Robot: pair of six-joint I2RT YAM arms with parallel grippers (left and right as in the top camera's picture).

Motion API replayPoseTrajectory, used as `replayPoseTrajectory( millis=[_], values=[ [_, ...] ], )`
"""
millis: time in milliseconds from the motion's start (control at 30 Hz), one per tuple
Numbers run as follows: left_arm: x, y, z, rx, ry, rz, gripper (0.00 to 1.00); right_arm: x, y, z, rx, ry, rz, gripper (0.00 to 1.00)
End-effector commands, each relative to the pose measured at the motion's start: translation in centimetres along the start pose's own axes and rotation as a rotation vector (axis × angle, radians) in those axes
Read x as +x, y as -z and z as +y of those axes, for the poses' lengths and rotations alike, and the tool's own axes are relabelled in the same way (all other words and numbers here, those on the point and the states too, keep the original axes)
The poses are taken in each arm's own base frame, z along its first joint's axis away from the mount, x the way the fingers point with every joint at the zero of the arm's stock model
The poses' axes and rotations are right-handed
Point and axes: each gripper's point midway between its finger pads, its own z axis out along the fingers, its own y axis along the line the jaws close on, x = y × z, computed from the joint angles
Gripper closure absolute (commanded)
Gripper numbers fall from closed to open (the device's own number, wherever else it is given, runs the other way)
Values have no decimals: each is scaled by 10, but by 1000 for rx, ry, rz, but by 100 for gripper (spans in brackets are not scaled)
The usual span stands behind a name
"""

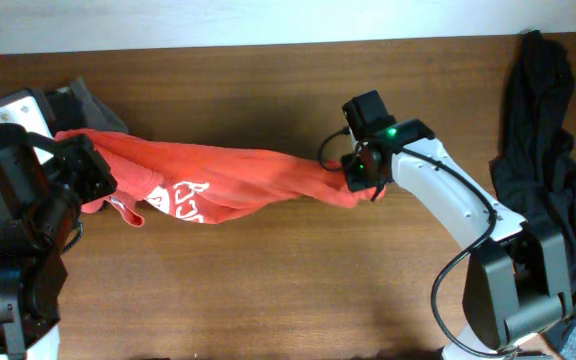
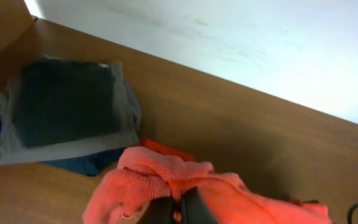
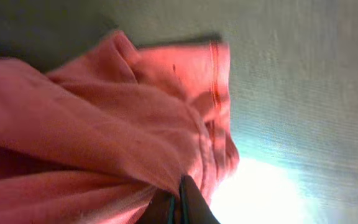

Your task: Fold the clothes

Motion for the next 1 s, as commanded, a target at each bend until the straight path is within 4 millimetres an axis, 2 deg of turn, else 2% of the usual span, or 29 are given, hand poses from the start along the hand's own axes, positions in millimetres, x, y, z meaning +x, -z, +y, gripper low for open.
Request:
replayPoseTrajectory(
  millis=[0,367,533,700,800,867,933,967],
  values=[
    [-11,8,5,-29,-9,-44,100,0,12,-13,32,-30,-5,94],
    [-10,8,6,-32,-10,-41,99,14,12,-13,27,-24,50,92],
    [-15,10,25,-143,-9,-70,99,17,13,-13,29,-22,62,85],
    [-15,10,27,-154,-19,-70,99,18,13,-13,30,-19,65,83],
    [-15,10,27,-154,-20,-69,99,18,13,-13,30,-19,69,89],
    [-15,10,27,-154,-20,-69,99,19,13,-12,23,-19,69,90],
    [-15,10,27,-154,-20,-69,99,20,13,-2,-32,-20,77,85],
    [-15,10,27,-154,-20,-69,99,21,13,5,-76,-21,82,79]
  ],
)
